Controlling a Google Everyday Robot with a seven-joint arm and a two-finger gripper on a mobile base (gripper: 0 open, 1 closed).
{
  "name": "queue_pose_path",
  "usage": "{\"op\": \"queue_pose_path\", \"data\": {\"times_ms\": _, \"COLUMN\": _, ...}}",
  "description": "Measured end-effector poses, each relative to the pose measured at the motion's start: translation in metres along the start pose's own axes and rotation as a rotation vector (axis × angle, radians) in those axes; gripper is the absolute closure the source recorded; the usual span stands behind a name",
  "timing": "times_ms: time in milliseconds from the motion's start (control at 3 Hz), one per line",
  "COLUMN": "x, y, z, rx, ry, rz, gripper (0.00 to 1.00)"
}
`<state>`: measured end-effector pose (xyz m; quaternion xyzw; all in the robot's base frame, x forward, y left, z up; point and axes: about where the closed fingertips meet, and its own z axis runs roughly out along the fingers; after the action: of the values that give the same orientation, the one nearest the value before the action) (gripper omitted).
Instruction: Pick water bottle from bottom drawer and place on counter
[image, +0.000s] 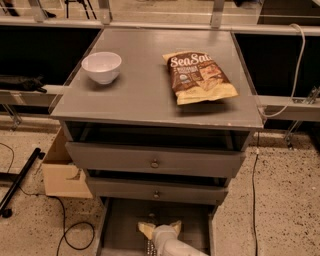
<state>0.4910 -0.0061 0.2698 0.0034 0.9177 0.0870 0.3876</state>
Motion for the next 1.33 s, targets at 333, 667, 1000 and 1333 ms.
{"op": "queue_pose_path", "data": {"times_ms": 333, "x": 0.000, "y": 0.000, "z": 0.000, "rx": 0.000, "ry": 0.000, "rz": 0.000, "gripper": 0.00}}
{"op": "queue_pose_path", "data": {"times_ms": 667, "x": 0.012, "y": 0.004, "z": 0.008, "rx": -0.010, "ry": 0.020, "rz": 0.012, "gripper": 0.00}}
{"op": "queue_pose_path", "data": {"times_ms": 1000, "x": 0.050, "y": 0.030, "z": 0.031, "rx": -0.005, "ry": 0.062, "rz": 0.006, "gripper": 0.00}}
{"op": "queue_pose_path", "data": {"times_ms": 1333, "x": 0.054, "y": 0.035, "z": 0.036, "rx": -0.001, "ry": 0.070, "rz": -0.001, "gripper": 0.00}}
